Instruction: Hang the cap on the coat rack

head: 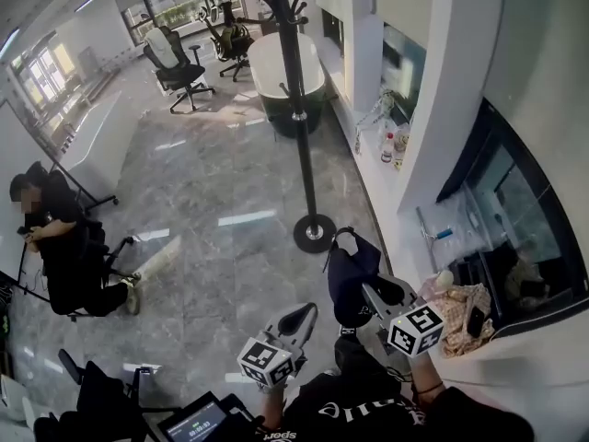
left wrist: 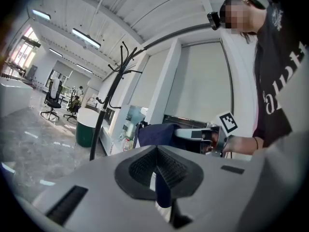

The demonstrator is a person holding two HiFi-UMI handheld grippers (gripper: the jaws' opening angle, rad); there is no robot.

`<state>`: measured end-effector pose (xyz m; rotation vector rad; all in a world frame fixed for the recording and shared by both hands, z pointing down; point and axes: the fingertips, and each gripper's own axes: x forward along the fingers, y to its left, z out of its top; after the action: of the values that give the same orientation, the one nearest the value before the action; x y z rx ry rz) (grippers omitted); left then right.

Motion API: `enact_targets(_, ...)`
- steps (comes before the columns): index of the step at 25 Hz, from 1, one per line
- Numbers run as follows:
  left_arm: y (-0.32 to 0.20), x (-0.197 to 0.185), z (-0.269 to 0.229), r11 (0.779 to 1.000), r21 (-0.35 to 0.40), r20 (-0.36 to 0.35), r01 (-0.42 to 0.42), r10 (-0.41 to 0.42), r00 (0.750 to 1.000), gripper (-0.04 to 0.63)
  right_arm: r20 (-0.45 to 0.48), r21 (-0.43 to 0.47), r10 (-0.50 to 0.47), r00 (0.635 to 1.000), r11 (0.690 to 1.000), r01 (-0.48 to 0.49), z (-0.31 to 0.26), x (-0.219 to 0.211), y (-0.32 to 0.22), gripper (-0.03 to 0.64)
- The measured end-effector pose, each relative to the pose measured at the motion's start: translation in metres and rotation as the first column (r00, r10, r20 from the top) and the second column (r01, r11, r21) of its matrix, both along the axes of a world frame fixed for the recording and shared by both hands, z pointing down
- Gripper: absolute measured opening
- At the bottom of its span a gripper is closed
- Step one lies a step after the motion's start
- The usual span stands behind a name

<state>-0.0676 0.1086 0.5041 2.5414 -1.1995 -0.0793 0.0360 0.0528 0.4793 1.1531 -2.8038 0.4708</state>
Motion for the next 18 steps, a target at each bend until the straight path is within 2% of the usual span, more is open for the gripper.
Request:
enact_targets(6, -0.093, 0.000, -0.021, 0.998, 0.051, -0.026, 0.029, -0.027, 0.999, 0.005, 0.012, 0.029, -0.019, 1.000, 0.999, 0.018, -0.012, 0.002, -0.093, 0.080)
enact_targets(13, -0.187, 0.021, -0.029, 0.995, 0.099, 0.021, 0.019, -0.022, 1.000, 0.005, 0.040, 0.063, -0.049, 0.998, 0.997, 0.046, -0.021, 0.011, -0.188, 0.080)
enact_targets(18, -0.215, 0.036, -0.019, 0.998, 0.059, 0.030, 0.018, -0.019, 0.999, 0.005, 0.041, 0.041, -0.065, 0.997, 0.997, 0.063, -0.008, 0.016, -0.241, 0.080)
